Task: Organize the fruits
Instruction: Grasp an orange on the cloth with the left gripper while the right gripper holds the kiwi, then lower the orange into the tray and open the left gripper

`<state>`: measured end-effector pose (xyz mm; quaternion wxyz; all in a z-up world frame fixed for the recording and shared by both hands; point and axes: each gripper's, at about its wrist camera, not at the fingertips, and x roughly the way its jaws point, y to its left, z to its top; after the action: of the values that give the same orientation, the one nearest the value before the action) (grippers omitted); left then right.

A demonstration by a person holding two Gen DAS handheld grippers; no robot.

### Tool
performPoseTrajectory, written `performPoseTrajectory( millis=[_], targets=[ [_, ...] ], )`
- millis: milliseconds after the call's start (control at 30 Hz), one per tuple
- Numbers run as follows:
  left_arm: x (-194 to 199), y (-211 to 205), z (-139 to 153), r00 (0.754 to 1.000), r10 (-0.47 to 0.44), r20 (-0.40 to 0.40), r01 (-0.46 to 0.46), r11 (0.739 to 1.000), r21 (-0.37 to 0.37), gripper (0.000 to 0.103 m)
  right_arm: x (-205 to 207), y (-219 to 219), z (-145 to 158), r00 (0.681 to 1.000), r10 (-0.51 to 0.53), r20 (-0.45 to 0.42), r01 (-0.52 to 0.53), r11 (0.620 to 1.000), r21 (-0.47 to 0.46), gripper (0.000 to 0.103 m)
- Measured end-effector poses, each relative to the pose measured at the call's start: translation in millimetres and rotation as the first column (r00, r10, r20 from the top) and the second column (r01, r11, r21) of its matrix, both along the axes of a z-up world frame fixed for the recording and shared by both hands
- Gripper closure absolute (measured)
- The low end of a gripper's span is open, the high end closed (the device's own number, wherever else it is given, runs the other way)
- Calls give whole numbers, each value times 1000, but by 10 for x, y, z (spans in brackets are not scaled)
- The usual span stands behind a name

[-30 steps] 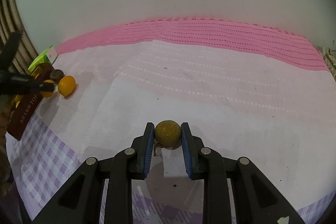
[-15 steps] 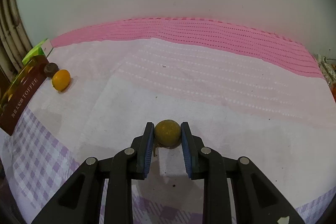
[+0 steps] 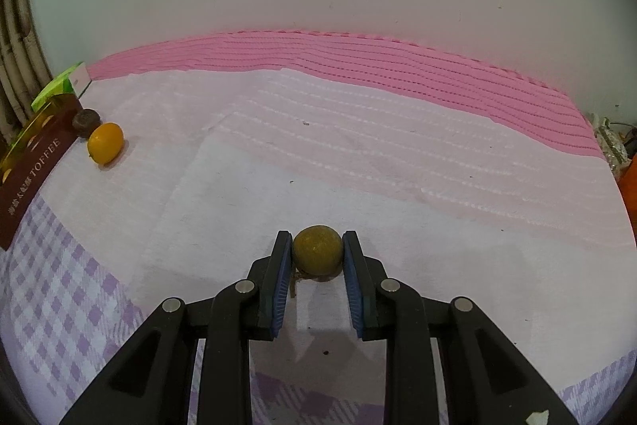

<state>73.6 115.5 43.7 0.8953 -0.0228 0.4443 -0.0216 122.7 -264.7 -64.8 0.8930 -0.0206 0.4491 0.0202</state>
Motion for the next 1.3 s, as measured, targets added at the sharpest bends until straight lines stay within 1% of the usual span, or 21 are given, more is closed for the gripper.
performPoseTrajectory(
  millis=[133, 467, 600, 733, 867, 933, 1033, 1167, 1300],
  targets=[
    [41, 86, -52, 1000, 17, -4, -17, 1000, 1, 62, -8, -6, -3, 1000, -6, 0, 6, 1000, 0, 80],
    [188, 292, -273, 997, 60, -47, -60, 998, 3, 62, -1, -21, 1, 1000, -7, 0, 7, 1000, 5, 80],
    [268, 473, -337, 992, 98, -74, -100, 995, -20, 62, 4, -23, 0, 1000, -5, 0, 5, 1000, 4, 80],
    [325, 615, -392, 988, 135, -78, -136, 991, 1, 62, 3, -23, 0, 1000, -5, 0, 5, 1000, 5, 80],
    [373, 738, -480, 981, 163, -104, -166, 986, -28, 62, 4, -23, 2, 1000, -5, 0, 5, 1000, 4, 80],
    [385, 743, -515, 981, 162, -108, -166, 986, -29, 62, 5, -24, 4, 1000, -5, -1, 5, 1000, 5, 80],
    [387, 678, -541, 985, 136, -106, -140, 990, -30, 62, 5, -22, 7, 1000, -5, -1, 5, 1000, 4, 80],
    [381, 590, -544, 990, 112, -89, -113, 993, -11, 62, 5, -21, 8, 1000, -5, -1, 5, 1000, 5, 80],
    [384, 541, -576, 990, 99, -95, -100, 995, 0, 62, 4, -20, 7, 1000, -5, -1, 5, 1000, 4, 80]
  ],
)
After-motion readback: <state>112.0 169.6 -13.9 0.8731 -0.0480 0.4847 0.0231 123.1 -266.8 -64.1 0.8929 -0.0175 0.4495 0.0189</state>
